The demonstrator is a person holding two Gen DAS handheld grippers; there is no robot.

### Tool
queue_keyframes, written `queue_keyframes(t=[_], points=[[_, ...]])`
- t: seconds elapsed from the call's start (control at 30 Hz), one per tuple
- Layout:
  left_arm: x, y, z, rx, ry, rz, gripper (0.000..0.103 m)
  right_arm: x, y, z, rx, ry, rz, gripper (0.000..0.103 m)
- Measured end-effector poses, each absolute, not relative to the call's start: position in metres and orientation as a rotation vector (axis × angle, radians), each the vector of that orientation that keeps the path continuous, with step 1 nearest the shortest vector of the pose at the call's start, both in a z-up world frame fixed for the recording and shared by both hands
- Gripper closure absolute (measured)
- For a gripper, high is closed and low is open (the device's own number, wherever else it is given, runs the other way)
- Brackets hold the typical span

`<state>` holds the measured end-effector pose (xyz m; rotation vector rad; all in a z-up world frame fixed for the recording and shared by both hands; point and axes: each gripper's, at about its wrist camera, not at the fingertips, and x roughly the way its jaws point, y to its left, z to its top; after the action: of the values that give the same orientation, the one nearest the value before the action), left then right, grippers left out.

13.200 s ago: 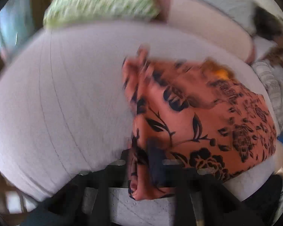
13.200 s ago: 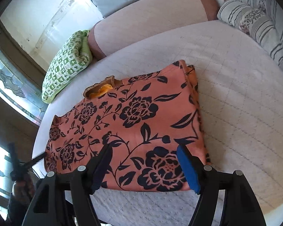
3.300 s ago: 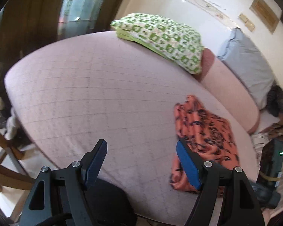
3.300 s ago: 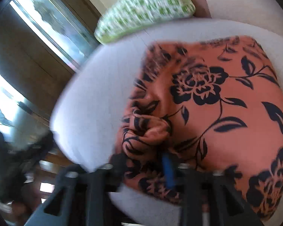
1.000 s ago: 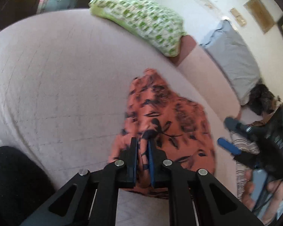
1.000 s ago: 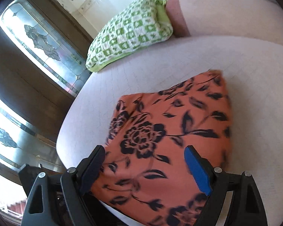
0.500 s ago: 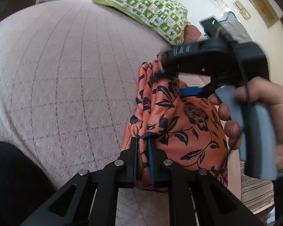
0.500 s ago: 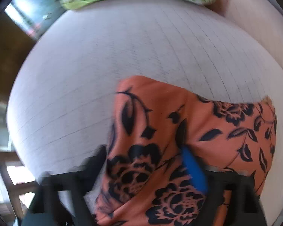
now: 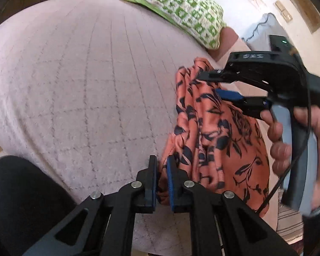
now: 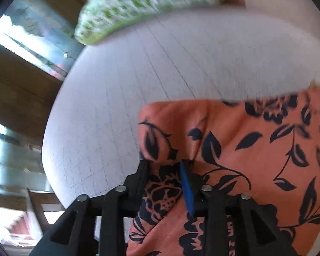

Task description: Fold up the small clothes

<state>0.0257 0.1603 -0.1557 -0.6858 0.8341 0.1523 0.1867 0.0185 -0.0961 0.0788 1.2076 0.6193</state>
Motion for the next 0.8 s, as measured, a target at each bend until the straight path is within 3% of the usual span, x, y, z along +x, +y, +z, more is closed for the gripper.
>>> queue_keyframes(t=[0.03, 0.13, 0.2, 0.27, 0.4, 0.57, 0.7, 0.77, 0.8], points=[[0.024, 0.161, -0.152, -0.67, 0.815, 0.178, 0.093, 0.181, 0.019, -0.087, 0.075, 1.182, 0.646, 0.032], [0.02, 0.166, -0.145, -0.698, 0.764, 0.183, 0.093, 0.169, 0.018, -0.065, 0.098, 1.121, 0.705, 0.03], [0.017, 0.165, -0.136, -0.667, 0.724, 0.202, 0.093, 0.166, 0.019, -0.081, 0.169, 1.192, 0.749, 0.019], [0.013, 0.162, -0.124, -0.636, 0.688, 0.202, 0.093, 0.174, 0.02, -0.119, 0.214, 1.328, 0.771, 0.018], [0.005, 0.146, -0.106, -0.54, 0.627, 0.173, 0.093, 0.182, -0.021, -0.113, 0.542, 1.263, 0.86, 0.018], [0.011, 0.103, -0.083, -0.414, 0.606, -0.002, 0.093, 0.155, -0.099, -0.095, 0.56, 1.137, 0.819, 0.018], [0.036, 0.078, -0.082, -0.395, 0.662, -0.114, 0.077, 0.136, -0.174, -0.107, 0.624, 1.104, 0.744, 0.018], [0.057, 0.086, -0.111, -0.386, 0.783, 0.017, 0.077, 0.136, -0.194, -0.111, 0.676, 1.114, 0.749, 0.018], [0.063, 0.097, -0.129, -0.43, 0.853, 0.068, 0.089, 0.133, -0.197, -0.12, 0.694, 1.12, 0.758, 0.019]])
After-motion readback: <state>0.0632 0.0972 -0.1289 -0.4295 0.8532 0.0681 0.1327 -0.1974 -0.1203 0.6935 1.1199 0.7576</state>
